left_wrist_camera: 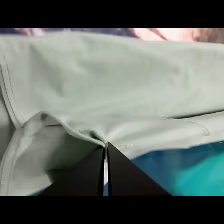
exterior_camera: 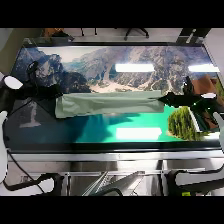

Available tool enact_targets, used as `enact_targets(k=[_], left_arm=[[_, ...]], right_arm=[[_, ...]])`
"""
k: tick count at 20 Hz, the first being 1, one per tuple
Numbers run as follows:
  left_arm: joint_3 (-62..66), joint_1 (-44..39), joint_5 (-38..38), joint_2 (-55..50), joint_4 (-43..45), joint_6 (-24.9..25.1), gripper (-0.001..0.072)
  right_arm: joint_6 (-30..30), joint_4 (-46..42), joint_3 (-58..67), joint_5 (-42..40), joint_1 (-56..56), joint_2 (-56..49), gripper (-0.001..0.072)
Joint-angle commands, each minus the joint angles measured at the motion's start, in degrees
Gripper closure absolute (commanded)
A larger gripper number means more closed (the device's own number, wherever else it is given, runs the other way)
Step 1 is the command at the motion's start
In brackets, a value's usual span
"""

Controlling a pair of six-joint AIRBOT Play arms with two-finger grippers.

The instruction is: Fold the shirts.

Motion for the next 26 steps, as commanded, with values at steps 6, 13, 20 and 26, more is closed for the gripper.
enact_targets(k=[6, 13, 20, 26], left_arm=[[13.05, -0.22, -1.68, -20.22, -0.44, -0.94, 0.0019], [25.88, -0.94, -9.77, -20.87, -0.52, -2.64, 0.002], [28.61, -2.69, -11.58, -20.9, -4.02, -5.07, 0.002], [28.61, -10.05, -11.69, -23.04, -6.64, -4.87, 0.0692]], right_arm=[[-11.08, 6.73, 3.1, -3.3, -1.57, -8.79, 0.0323], [-3.72, -6.95, 7.48, -3.32, -2.19, -8.09, 0.0067], [-3.72, -6.58, 7.52, -3.98, 3.02, -11.89, 0.0186], [-2.27, -4.42, 11.63, 3.23, 3.28, -10.01, 0.0695]])
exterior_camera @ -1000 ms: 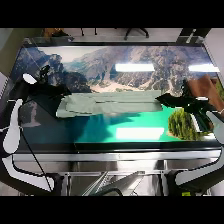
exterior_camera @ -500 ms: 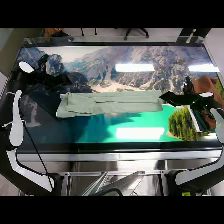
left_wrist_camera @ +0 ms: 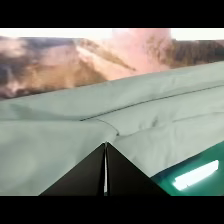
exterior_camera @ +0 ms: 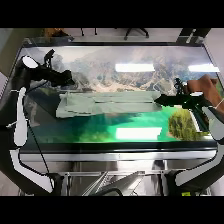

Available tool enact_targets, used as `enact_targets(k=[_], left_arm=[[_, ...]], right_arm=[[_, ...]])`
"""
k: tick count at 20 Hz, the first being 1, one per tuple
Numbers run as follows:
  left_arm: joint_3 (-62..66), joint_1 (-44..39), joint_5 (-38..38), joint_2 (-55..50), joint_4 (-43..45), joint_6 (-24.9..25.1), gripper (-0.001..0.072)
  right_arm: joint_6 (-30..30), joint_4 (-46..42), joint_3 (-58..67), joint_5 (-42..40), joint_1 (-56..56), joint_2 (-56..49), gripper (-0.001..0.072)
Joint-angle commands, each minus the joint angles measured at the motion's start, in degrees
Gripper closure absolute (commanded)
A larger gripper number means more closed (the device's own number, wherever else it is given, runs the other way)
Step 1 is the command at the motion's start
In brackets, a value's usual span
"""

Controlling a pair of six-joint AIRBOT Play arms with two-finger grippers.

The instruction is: Fold the shirts.

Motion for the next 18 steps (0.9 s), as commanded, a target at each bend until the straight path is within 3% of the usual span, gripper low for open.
enact_targets(k=[1, 4, 10, 14, 18], left_arm=[[0.13, -6.1, -0.15, -2.38, -2.54, 0.07, 0.0692], [0.13, -15.43, 2.21, -7.89, -3.41, 0.02, 0.0692], [0.2, -30.75, 15.87, -16.85, -5.97, -5.18, 0.0692], [0.2, -34.56, 24.63, -18.99, -18.43, -4.57, 0.0692], [0.2, -31.78, 20.02, -15.98, -18.58, -3.48, 0.0692]], right_arm=[[2.67, 1.6, 4.52, 7.8, 0.09, 2.25, 0.0695], [8.04, 1.64, 11.02, 17.11, -0.02, 6.84, 0.0696], [17.73, 4.48, 23.71, 28.57, -0.28, 15.12, 0.0696], [17.9, 5.64, 24.09, 30.16, -0.24, 17.18, 0.0695], [18.4, 5.51, 24.04, 30.97, -0.24, 16.44, 0.0696]])
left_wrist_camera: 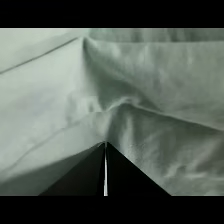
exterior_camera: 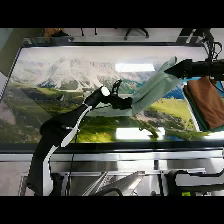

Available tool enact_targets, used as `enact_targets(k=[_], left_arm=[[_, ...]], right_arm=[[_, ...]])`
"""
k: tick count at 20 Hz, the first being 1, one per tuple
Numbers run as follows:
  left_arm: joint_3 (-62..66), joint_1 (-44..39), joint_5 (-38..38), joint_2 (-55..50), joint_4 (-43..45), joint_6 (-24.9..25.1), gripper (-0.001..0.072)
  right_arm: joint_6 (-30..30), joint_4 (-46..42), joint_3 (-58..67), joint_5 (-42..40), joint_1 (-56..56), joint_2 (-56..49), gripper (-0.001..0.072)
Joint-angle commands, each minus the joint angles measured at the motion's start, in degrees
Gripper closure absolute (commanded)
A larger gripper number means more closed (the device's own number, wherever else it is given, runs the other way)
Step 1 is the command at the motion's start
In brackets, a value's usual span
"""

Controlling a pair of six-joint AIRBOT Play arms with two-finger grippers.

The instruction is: Fold the shirts.

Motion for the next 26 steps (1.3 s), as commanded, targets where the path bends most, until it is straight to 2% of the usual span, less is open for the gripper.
enact_targets(k=[1, 4, 7, 9, 11, 14, 15, 16, 17, 18, 19, 20, 23, 26], left_arm=[[0.07, 3.1, -2.71, 3.85, -2.6, 2.29, 0.0693], [0.07, 12.15, -9.53, 14.64, -3.72, 7.96, 0.0692], [0.07, 23.96, -14.78, 26.8, -12.92, 13.77, 0.0692], [0.07, 31.43, -16.87, 33.18, -16.26, 14.78, 0.0692], [-0.09, 37.29, -19.63, 37.79, -15.72, 14.91, 0.0692], [-4.55, 43.69, -22.38, 44.24, -15.5, 18.27, 0.0692], [-7.26, 45.11, -22.36, 46.25, -15.5, 19.67, 0.0692], [-9.97, 46.27, -22.32, 47.8, -15.5, 20.65, 0.0692], [-12.87, 47.06, -22.29, 49.16, -15.54, 21.09, 0.0693], [-15.52, 47.67, -22.08, 50.18, -15.54, 21.57, 0.0692], [-18.1, 47.91, -21.88, 50.88, -15.65, 21.99, 0.0692], [-20.35, 47.98, -21.77, 51.32, -15.78, 22.47, 0.0692], [-25.55, 47.95, -21.99, 51.78, -16.13, 22.99, 0.0692], [-26.75, 47.95, -22.32, 51.63, -16.15, 23.04, 0.0693]], right_arm=[[1.07, 0.35, 0.37, 1.27, 0.02, 0.09, 0.0695], [1.88, 0.59, 0.37, 1.18, 0.81, 0.11, 0.0695], [2.25, 0.57, 0.35, -3.48, 6.97, 0.09, 0.0696], [2.19, 0.52, 0.0, -11.47, 15.08, -0.59, 0.0695], [1.81, 0.31, -0.72, -20.48, 25.16, -3.39, 0.0695], [-0.96, 0.35, -1.64, -34.51, 41.27, -12.31, 0.0687], [-3.76, 0.48, -1.64, -40.83, 46.4, -16.24, 0.0645], [-7.52, 1.05, -1.62, -49.88, 51.87, -20.39, 0.0548], [-11.37, 2.89, -1.57, -58.51, 56.22, -23.56, 0.0548], [-15.8, 4.72, -1.49, -66.69, 59.74, -25.88, 0.051], [-17.92, 5.09, -1.49, -71.97, 61.55, -26.75, 0.0338], [-19.1, 5.07, -1.49, -74.42, 62.12, -26.6, 0.0307], [-19.28, 3.28, -1.51, -69.61, 59.04, -23.02, 0.0308], [-18.29, 0.02, -1.51, -55.74, 52.15, -18.51, 0.0307]])
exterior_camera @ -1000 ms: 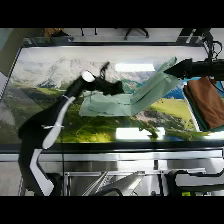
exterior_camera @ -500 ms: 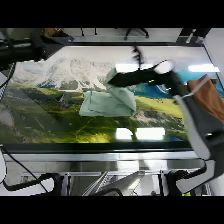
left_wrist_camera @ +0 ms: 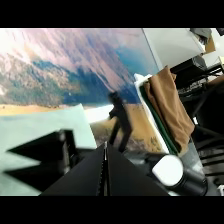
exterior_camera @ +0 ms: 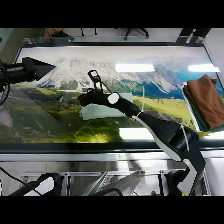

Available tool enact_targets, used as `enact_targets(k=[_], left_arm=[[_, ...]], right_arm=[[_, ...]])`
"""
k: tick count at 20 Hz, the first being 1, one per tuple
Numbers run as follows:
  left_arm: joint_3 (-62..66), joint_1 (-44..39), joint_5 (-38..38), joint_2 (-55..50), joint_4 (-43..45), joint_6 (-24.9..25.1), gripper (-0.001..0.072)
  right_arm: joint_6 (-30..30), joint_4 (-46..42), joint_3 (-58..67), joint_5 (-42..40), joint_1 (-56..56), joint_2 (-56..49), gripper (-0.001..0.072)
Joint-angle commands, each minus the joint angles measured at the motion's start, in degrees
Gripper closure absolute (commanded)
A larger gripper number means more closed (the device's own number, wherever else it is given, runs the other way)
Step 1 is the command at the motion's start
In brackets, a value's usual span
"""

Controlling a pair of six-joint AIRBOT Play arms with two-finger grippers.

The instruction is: Fold the shirts.

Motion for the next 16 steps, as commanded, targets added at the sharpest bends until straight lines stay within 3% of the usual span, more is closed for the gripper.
enact_targets(k=[1, 2, 4, 7, 11, 13, 16], left_arm=[[-2.36, 0.28, -0.85, 0.48, -0.72, 0.59, 0.0693], [-2.36, 0.33, -1.6, 0.5, -1.9, 0.98, 0.0692], [-2.36, 0.35, -3.3, 0.57, -3.04, 1.38, 0.0692], [-2.36, 0.35, -5.42, 0.57, -2.99, 1.42, 0.0692], [-2.36, 0.35, -5.6, 0.55, -2.97, 1.57, 0.0692], [-2.36, 0.33, -5.46, 0.52, -2.99, 1.55, 0.0692], [-2.36, 0.33, -5.35, 0.52, -2.97, 1.55, 0.0692]], right_arm=[[2.8, -4.96, -0.02, 12.7, -6.91, 4.33, 0.0307], [8.33, -8.02, -0.02, 18.08, -10.91, 6.01, 0.03], [18.16, -15.82, -0.02, 28.37, -19.93, 8.72, 0.0122], [29.99, -25.42, -0.28, 43.82, -34.12, 9.46, 0.0109], [30.95, -25.16, -6.69, 48.26, -42.18, 8.52, 0.0067], [30.05, -25.11, -9.94, 47.04, -41.44, 7.78, 0.002], [29.24, -24.7, -11.08, 45.0, -38.36, 4.81, 0.002]])
